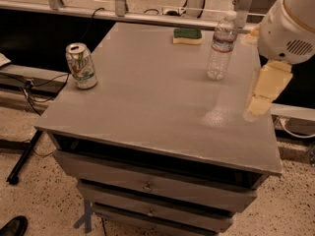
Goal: Move sponge near 7up can
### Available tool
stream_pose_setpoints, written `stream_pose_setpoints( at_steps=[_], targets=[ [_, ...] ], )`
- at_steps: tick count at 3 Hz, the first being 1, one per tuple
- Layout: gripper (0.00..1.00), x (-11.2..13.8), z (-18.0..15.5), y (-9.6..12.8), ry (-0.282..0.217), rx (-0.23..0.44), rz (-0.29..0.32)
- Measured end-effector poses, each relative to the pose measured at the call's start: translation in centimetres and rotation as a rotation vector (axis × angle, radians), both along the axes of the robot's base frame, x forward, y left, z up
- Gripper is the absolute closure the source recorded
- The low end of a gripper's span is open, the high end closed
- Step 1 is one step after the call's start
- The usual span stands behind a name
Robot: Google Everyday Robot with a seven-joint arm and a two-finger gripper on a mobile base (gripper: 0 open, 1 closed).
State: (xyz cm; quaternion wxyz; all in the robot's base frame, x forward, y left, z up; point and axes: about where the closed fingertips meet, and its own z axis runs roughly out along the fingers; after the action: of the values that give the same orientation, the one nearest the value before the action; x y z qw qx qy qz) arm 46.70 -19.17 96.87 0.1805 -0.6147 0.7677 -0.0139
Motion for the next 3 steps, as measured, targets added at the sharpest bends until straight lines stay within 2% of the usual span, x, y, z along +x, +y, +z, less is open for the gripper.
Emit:
stream_pose_setpoints(
  at_steps=[1, 2, 3],
  targets=[
    [0.00, 3.8, -1.6, 5.3, 0.010, 0.094, 0.085],
    [0.00, 7.3, -2.8, 10.7, -0.008, 0.151, 0.159],
    [0.00, 7.3, -2.8, 10.8, -0.008, 0.151, 0.159]
  ],
)
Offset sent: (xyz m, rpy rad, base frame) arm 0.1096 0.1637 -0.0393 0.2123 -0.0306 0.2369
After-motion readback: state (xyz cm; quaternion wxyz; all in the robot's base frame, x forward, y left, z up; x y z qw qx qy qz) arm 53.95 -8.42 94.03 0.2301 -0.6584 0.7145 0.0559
